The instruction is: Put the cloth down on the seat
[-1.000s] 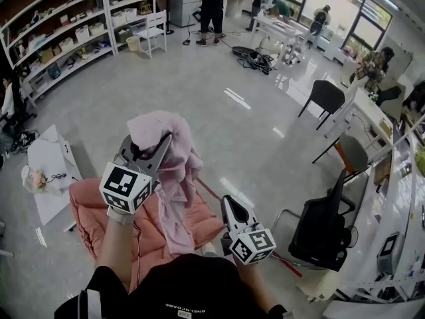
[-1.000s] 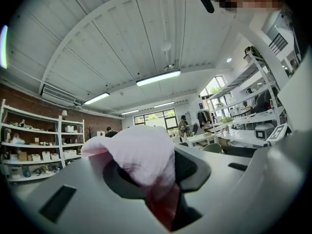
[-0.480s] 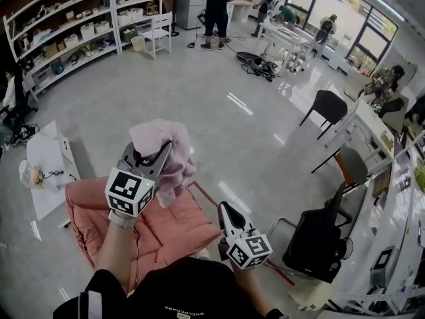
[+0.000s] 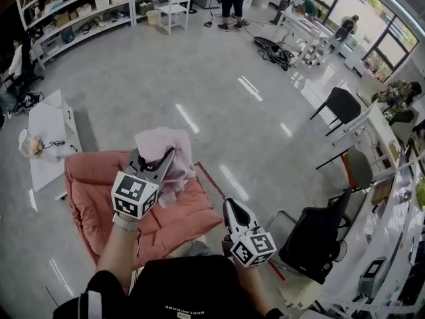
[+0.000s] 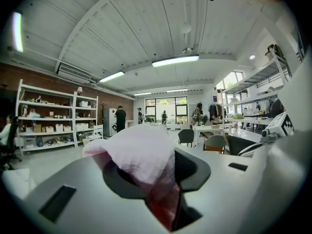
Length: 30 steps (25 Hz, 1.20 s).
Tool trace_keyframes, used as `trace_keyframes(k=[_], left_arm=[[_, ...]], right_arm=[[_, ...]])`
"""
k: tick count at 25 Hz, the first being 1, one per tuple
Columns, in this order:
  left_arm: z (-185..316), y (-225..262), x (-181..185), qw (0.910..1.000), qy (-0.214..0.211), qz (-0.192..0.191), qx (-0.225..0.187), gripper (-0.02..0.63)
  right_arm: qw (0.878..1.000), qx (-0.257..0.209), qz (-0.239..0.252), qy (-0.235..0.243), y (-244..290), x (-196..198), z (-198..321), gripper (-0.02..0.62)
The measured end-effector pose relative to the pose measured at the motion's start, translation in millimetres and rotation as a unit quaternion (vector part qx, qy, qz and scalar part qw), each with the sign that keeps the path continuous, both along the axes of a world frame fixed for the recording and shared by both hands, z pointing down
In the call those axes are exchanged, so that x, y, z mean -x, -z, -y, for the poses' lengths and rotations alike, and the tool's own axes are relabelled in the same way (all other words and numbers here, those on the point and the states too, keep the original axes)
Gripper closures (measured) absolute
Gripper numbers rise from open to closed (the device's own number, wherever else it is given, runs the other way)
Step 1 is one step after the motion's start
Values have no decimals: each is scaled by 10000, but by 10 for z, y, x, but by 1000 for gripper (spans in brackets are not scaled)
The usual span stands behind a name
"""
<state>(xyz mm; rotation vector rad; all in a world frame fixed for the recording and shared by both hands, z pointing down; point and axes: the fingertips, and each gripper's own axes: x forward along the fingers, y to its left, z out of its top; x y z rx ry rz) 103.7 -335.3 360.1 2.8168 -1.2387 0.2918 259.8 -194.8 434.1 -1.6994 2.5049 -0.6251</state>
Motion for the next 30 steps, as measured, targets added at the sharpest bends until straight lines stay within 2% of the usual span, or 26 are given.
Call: trace_keyframes(k=[14,22,30], left_arm=[[-396,-1633,864,9930,383,438,1032,469],[-727,-2374,1388,9836,662,592,1569,469],[-1102,-3148,1961,9715,1096,511,2038,469]], right_arm=[[9958,667,-208,598,-761,761,-117,561],[9888,932,-307,1129,-1055,1309,-207,561],[9768,1240,-535,1665,-1517,1820,-363,561]])
